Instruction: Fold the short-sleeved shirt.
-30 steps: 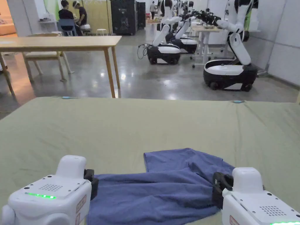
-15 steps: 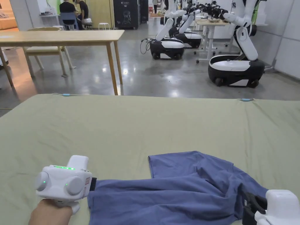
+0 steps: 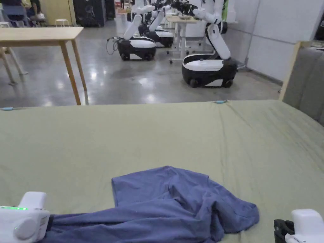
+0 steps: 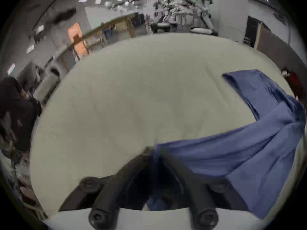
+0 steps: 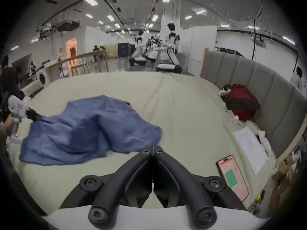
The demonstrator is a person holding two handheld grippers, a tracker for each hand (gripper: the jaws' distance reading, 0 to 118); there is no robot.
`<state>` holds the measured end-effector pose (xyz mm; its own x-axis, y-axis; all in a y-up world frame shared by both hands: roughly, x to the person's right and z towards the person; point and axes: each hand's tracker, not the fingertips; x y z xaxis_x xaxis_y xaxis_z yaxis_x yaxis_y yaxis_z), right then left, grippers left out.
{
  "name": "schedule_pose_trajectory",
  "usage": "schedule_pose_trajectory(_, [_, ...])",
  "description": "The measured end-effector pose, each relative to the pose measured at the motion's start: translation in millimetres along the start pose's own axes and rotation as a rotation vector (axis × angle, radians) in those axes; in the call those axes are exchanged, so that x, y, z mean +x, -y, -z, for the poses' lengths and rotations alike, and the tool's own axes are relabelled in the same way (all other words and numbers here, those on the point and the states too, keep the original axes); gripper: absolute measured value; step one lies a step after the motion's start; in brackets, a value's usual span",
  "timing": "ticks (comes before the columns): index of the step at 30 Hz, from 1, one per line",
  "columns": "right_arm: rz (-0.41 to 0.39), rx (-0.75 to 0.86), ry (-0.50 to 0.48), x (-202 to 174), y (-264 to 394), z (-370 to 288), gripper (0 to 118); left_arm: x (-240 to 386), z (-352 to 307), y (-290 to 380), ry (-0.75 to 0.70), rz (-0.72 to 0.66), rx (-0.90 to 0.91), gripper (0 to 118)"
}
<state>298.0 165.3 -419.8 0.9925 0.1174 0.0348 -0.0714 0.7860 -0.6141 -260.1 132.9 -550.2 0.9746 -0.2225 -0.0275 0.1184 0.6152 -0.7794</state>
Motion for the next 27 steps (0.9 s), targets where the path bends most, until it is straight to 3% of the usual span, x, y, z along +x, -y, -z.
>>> schedule_pose_trajectory(1, [-0.012, -0.021, -0.001, 7, -2, 13, 1, 8, -11, -1, -0.057, 0.035, 0.034, 0])
schedule_pose_trajectory(3, [-0.051, -0.041, -0.024, 15, -7, 35, 3, 10, -34, -7, 0.050, -0.007, 0.025, 0])
schedule_pose_trajectory(4, [-0.069, -0.038, -0.037, 17, -10, 45, 14, 13, -44, -10, 0.037, -0.001, 0.018, 0])
schedule_pose_trajectory(5, [-0.078, -0.053, -0.063, 18, -14, 57, 45, 16, -54, -12, 0.013, 0.020, 0.045, 0])
schedule_pose_trajectory(6, [-0.068, -0.091, -0.087, 20, -19, 71, 102, 17, -65, -15, -0.007, 0.038, 0.079, 0])
schedule_pose_trajectory(7, [-0.057, -0.132, -0.107, 20, -22, 86, 118, 13, -69, -19, 0.004, 0.032, 0.067, 0])
schedule_pose_trajectory(9, [-0.060, -0.087, -0.103, 18, -25, 99, 117, 10, -80, -22, 0.010, 0.018, 0.065, 0])
schedule_pose_trajectory(13, [-0.066, -0.147, -0.116, 6, -30, 125, 114, 3, -87, -25, 0.010, 0.003, 0.051, 0])
schedule_pose_trajectory(14, [-0.090, -0.176, -0.089, 4, -26, 132, 98, 3, -89, -24, 0.004, 0.007, 0.047, 0])
schedule_pose_trajectory(15, [-0.105, -0.205, -0.098, 1, -25, 135, 51, 1, -84, -24, 0.004, 0.007, 0.043, 0])
schedule_pose_trajectory(16, [-0.112, -0.239, -0.115, -1, -24, 137, 35, -1, -83, -23, 0.007, 0.004, 0.041, 0])
schedule_pose_trajectory(17, [-0.085, -0.239, -0.154, -3, -23, 136, 28, -2, -86, -22, 0.012, -0.004, 0.045, 0])
schedule_pose_trajectory(18, [-0.100, -0.196, -0.111, -4, -21, 133, 12, -2, -88, -21, 0.014, -0.013, 0.047, 0])
schedule_pose_trajectory(19, [-0.091, -0.202, -0.154, -3, -24, 130, 12, -5, -84, -21, 0.017, -0.018, 0.045, 0])
schedule_pose_trajectory(23, [-0.056, -0.179, -0.165, 2, -34, 108, 11, -8, -94, -24, 0.010, -0.003, 0.050, 0])
schedule_pose_trajectory(27, [-0.005, -0.046, -0.168, 15, -71, 63, 11, -20, -120, -35, 0.014, 0.019, 0.108, 0])
